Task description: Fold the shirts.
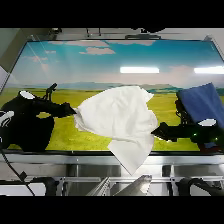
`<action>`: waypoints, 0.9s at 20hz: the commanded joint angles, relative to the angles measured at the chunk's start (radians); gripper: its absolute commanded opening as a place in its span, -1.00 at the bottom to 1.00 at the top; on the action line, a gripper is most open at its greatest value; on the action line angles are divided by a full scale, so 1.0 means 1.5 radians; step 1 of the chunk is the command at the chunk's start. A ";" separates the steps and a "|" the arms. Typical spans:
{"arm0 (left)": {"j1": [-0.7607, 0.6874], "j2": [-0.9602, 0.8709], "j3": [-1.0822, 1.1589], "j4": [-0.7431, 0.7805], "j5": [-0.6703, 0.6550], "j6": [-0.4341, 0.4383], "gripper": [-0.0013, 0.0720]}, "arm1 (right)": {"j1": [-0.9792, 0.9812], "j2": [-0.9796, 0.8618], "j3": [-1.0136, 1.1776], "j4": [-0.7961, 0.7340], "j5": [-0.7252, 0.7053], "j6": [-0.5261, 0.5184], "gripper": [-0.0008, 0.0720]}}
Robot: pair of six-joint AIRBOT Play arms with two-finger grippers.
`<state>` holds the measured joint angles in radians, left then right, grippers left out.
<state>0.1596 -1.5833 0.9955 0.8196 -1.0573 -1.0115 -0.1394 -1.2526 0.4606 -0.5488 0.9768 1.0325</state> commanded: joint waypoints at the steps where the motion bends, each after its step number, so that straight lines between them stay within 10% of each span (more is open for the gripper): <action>1: -0.002 -0.003 0.007 -0.008 -0.007 0.001 -0.86 | 0.023 -0.022 0.000 0.055 -0.021 -0.026 -0.93; 9: -0.021 0.061 0.037 -0.021 -0.049 0.001 -0.92 | 0.017 0.050 0.055 0.056 0.054 -0.030 -0.93; 18: 0.003 0.506 0.343 -0.109 -0.113 -0.002 -0.92 | -0.091 0.416 0.519 0.154 0.102 -0.032 -0.93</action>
<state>0.1589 -1.0283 1.3598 0.6842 -1.2488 -1.0115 -0.2096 -0.7845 0.9974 -0.3443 1.1606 0.9920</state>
